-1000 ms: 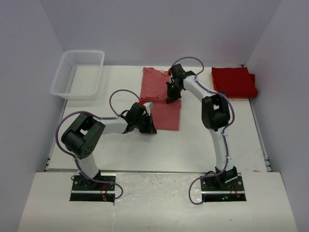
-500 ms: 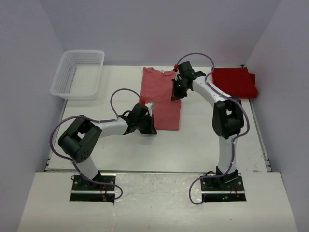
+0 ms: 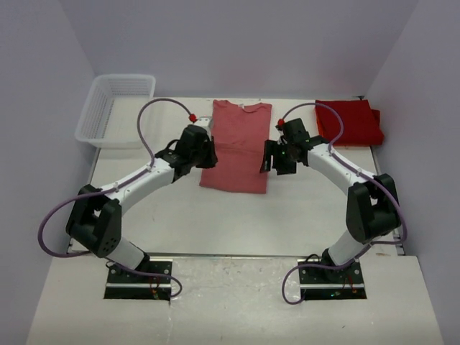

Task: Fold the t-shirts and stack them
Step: Fold the folded rectangular tshirt in 1/3 of the way

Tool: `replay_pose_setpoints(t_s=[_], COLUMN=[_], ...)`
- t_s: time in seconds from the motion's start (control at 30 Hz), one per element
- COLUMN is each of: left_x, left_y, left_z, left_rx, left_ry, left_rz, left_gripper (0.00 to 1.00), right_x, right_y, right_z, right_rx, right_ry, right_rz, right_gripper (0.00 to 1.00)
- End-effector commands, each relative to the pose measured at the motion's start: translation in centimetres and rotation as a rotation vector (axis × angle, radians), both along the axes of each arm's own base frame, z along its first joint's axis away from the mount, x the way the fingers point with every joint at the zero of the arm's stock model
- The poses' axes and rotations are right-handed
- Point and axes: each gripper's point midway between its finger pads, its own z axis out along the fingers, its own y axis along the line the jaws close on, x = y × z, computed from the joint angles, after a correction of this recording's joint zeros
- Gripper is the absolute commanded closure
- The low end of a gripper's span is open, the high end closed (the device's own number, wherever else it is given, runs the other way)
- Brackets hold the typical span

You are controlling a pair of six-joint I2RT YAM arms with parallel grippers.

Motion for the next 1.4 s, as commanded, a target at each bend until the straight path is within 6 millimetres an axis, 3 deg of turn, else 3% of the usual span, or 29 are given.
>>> replay_pose_setpoints(t_s=[0.0, 0.07, 0.13, 0.17, 0.27, 0.43, 0.47, 0.77, 1.07, 1.37], left_x=[-0.1, 0.6, 0.4, 1.0, 1.4, 2.1, 2.4, 7.1, 11.0, 14.6], left_y=[5.6, 6.6, 6.2, 5.7, 3.8, 1.3, 0.8, -1.5, -2.0, -0.9], left_z=[-3.7, -3.8, -4.2, -3.8, -3.3, -2.3, -2.0, -3.7, -5.7, -7.4], left_rx=[0.016, -0.028, -0.085, -0.112, -0.191, -0.314, -0.335, -0.384, -0.420, -0.452], left_ry=[0.123, 0.118, 0.126, 0.098, 0.071, 0.044, 0.031, 0.069, 0.082, 0.106], left_rz=[0.061, 0.072, 0.041, 0.031, -0.042, -0.122, -0.135, -0.171, -0.169, -0.123], left_gripper=[0.76, 0.76, 0.80, 0.88, 1.00, 1.00, 1.00, 1.00, 1.00, 1.00], right_x=[-1.0, -2.0, -2.6, -2.9, -3.5, -3.9, -3.8, -1.8, -1.5, -2.0], right_y=[1.4, 1.4, 1.6, 1.9, 3.3, 5.7, 5.8, 7.8, 9.1, 9.4], right_z=[1.6, 0.3, -0.4, -0.6, -1.1, -0.7, -1.5, -2.2, -2.3, -3.4], right_rx=[0.129, 0.141, 0.164, 0.179, 0.257, 0.387, 0.385, 0.434, 0.432, 0.396], right_ry=[-0.044, -0.017, -0.004, 0.009, 0.043, 0.095, 0.125, 0.181, 0.209, 0.249], right_rz=[-0.002, 0.004, 0.016, 0.027, 0.066, 0.141, 0.138, 0.165, 0.195, 0.192], right_gripper=[0.30, 0.34, 0.90, 1.00, 1.00, 1.00, 1.00, 1.00, 1.00, 1.00])
